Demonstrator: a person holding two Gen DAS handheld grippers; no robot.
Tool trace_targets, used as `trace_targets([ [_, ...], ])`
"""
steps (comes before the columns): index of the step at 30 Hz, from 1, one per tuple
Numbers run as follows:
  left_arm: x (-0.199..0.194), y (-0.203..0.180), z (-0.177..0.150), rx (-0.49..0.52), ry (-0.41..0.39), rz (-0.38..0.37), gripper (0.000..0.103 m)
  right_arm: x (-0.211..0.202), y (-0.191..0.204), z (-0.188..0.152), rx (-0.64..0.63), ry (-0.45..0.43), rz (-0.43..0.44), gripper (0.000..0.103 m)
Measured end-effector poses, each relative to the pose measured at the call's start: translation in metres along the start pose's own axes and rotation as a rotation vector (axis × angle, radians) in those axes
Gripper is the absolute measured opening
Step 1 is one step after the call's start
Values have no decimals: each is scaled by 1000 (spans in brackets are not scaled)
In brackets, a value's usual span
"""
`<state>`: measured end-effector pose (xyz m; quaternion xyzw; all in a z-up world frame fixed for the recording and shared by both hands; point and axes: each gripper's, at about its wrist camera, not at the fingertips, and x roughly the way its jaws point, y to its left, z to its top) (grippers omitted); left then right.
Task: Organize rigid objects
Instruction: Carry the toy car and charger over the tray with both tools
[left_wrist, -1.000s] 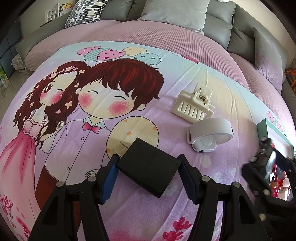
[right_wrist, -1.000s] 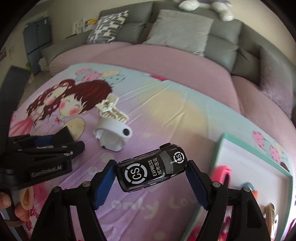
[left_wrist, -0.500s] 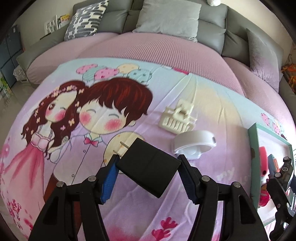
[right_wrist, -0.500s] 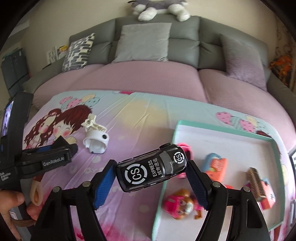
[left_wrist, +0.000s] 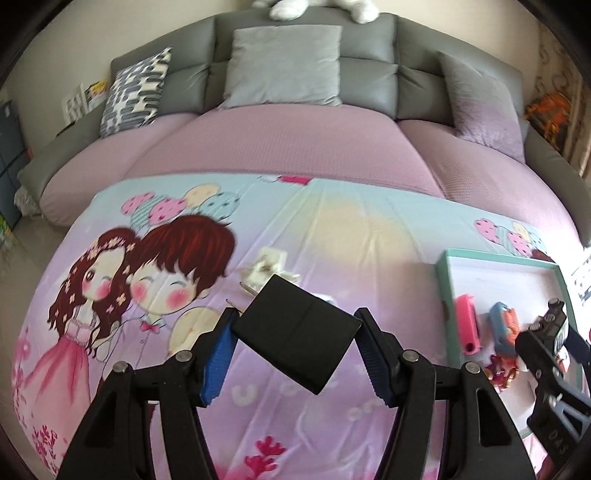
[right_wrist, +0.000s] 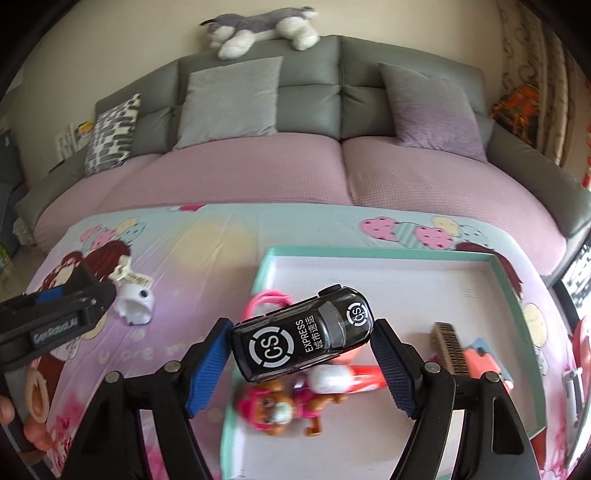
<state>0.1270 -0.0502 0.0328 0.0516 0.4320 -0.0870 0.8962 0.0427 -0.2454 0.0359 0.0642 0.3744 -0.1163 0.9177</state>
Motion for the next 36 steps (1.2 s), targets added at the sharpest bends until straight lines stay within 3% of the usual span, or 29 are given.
trace_targets([
  [16,-13,-109,-5,200,-29,-182,65,-4,-94,-1,134,16,-225,78],
  [22,-11,-143,-11,242,-45,-246,65,-4,-117,-5,190,38,-231,79],
  [36,6,-141,-16,198,0,-245,65,17,-112,-11,141,95,-252,79],
])
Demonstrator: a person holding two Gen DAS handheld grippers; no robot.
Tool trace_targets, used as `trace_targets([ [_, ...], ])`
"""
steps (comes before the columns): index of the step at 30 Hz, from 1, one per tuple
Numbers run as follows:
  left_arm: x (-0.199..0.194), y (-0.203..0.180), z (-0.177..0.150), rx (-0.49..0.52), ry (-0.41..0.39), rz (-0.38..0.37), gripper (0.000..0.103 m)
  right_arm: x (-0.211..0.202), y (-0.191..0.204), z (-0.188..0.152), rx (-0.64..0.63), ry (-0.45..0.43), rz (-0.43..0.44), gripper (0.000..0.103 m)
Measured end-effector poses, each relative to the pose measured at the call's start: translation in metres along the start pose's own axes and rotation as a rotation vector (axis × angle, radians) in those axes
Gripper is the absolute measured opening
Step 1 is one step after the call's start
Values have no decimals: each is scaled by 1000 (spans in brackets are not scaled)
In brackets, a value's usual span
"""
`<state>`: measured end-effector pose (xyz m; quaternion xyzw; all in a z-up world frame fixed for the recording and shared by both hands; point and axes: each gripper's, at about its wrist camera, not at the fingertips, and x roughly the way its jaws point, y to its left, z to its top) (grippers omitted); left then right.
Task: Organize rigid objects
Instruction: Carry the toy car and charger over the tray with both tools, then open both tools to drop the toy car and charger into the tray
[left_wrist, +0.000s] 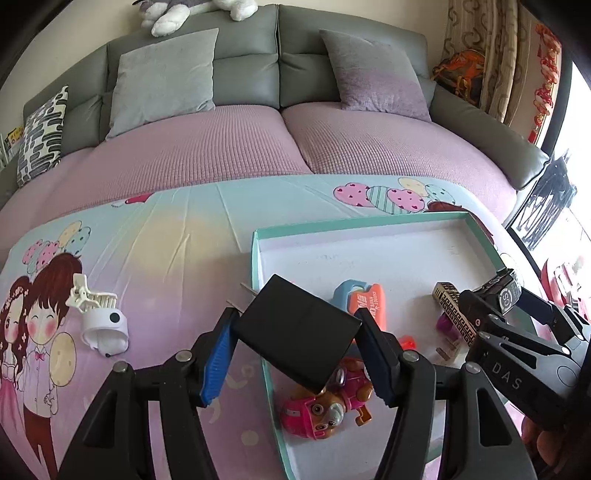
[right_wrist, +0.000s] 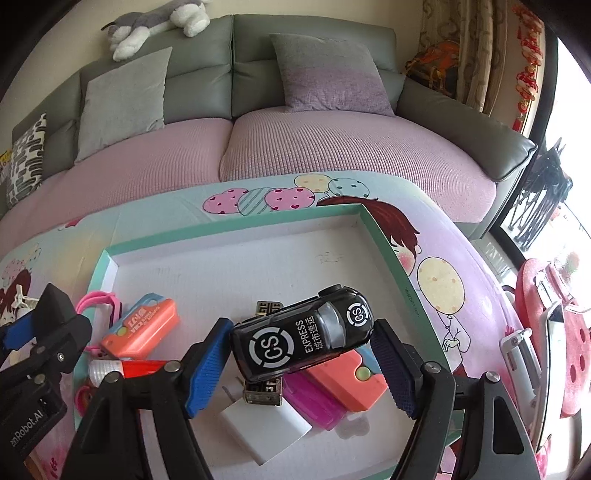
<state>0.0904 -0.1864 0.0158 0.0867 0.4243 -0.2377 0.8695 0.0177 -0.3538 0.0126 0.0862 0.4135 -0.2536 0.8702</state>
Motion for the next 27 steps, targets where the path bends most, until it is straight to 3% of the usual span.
trace_targets([
  [10,13,-4,-6,-13,38,-54,65,-1,5,0,-14,-3,-1,79],
  [24,15,-6,-6,1,44,-51,65,6,12,-3,-61,25,-33,80],
  [27,16,-7,-6,9,46,-49,65,5,13,-3,-67,17,-25,87],
])
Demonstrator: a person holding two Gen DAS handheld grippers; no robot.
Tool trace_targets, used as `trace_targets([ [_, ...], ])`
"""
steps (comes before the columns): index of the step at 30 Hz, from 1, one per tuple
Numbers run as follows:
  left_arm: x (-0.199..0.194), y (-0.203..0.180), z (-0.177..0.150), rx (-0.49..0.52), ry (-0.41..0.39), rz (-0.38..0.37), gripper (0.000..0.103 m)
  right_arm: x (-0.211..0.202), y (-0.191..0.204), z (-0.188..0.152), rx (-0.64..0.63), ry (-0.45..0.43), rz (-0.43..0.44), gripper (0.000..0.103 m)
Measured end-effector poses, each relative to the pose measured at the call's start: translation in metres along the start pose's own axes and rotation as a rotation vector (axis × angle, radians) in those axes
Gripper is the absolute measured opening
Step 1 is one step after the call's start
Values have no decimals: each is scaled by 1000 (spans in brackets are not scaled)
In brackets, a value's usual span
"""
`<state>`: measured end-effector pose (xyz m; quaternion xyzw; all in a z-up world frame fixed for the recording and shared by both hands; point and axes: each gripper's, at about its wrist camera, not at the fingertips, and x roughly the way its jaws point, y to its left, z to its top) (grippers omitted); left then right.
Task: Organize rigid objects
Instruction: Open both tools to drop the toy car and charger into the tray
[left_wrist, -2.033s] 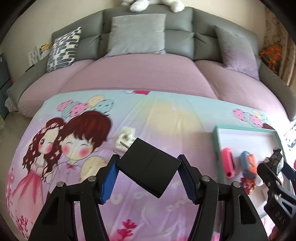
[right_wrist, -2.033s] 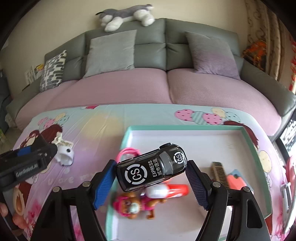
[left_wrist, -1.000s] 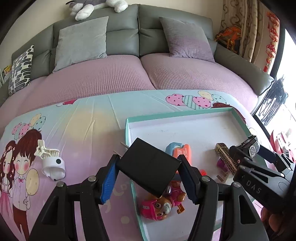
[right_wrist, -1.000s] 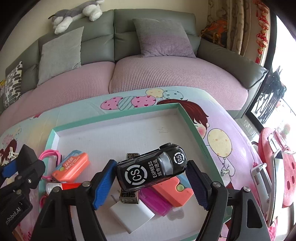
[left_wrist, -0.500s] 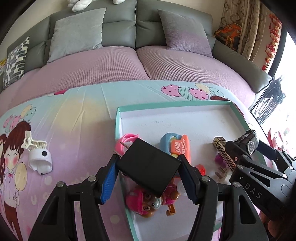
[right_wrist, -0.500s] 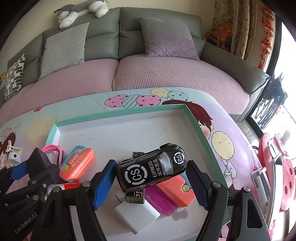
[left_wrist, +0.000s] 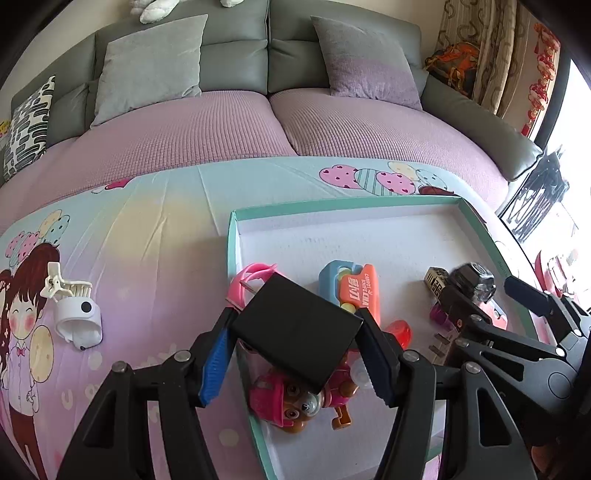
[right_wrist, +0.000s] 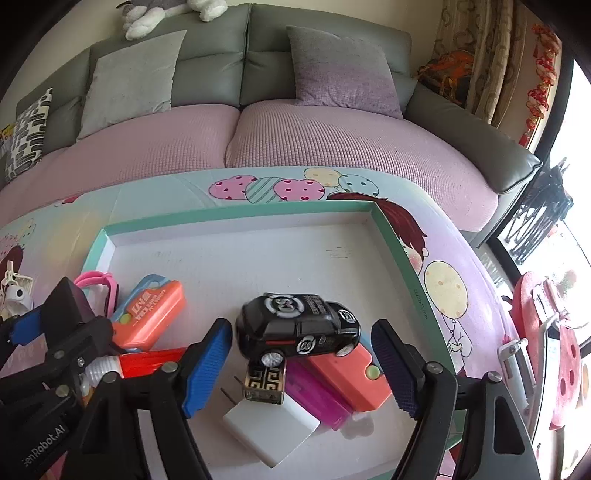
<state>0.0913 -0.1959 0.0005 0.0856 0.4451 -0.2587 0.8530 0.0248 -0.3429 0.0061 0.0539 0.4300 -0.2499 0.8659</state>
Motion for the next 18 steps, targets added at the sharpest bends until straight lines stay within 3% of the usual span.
trace_targets([
  [8,-2,1,0,3,0,-4,71,-5,-3,2,13,-19,-19,96],
  [10,-6,1,1,6,-14,6,81,-7,-4,3,19,-28,-27,97],
  [18,-25,7,5,0,-60,25,92,-18,-7,7,39,-65,-7,103],
])
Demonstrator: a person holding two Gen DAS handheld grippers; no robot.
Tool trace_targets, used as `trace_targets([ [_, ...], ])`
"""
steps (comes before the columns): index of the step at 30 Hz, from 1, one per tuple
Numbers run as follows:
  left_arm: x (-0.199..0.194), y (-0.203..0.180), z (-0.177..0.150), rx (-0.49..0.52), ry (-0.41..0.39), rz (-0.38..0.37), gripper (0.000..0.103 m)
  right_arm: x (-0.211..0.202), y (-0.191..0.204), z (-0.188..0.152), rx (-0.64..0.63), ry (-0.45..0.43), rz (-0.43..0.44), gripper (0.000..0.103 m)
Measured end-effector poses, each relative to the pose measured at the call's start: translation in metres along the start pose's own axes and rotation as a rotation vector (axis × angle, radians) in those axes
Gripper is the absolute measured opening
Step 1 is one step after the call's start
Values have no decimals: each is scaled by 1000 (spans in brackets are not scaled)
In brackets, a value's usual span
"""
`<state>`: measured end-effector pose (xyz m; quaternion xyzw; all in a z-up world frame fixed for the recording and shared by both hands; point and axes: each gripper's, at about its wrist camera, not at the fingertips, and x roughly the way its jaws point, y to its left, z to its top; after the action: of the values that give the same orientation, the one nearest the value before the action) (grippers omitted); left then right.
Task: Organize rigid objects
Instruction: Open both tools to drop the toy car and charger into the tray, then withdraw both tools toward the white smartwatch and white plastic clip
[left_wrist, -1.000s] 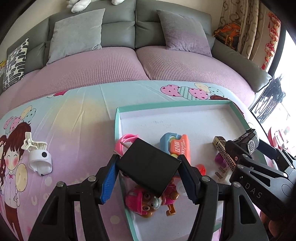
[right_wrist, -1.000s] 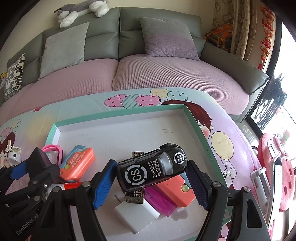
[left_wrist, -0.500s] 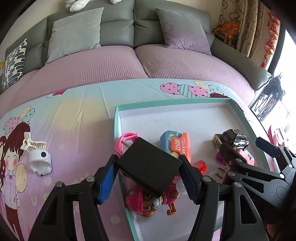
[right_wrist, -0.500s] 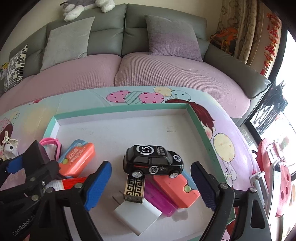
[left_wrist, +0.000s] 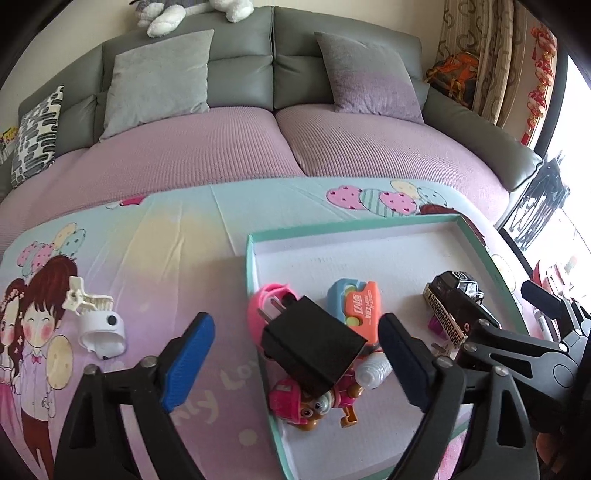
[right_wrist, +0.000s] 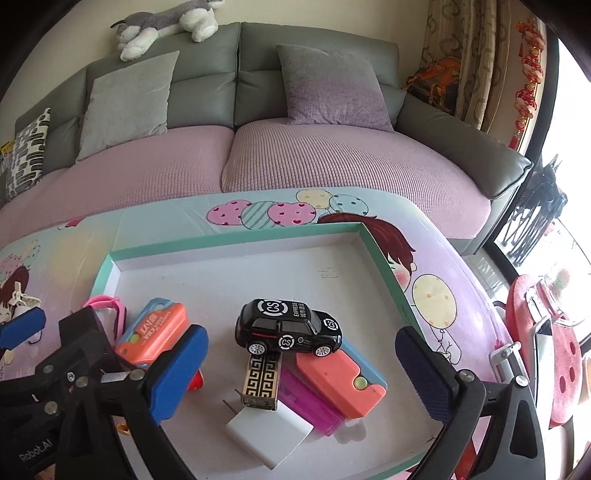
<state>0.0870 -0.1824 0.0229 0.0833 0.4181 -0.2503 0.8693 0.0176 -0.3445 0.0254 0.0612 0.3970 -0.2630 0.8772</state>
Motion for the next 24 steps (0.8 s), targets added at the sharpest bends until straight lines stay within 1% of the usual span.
trace_targets([
  [6,-12,12,4,-21,-26,36,92,-3,-1,1,6,-13,0,103],
  [10,-17,29,5,-57,-35,88,92,-1,2,0,2,-5,13,103],
  [12,-18,40,5,-82,-40,116,92,0,5,0,-3,-5,18,103],
  [20,-20,78,1,-179,-43,177,92,0,22,-1,-27,0,73,103],
  [24,-23,99,-3,-237,-59,207,92,0,33,-2,-44,4,103,103],
])
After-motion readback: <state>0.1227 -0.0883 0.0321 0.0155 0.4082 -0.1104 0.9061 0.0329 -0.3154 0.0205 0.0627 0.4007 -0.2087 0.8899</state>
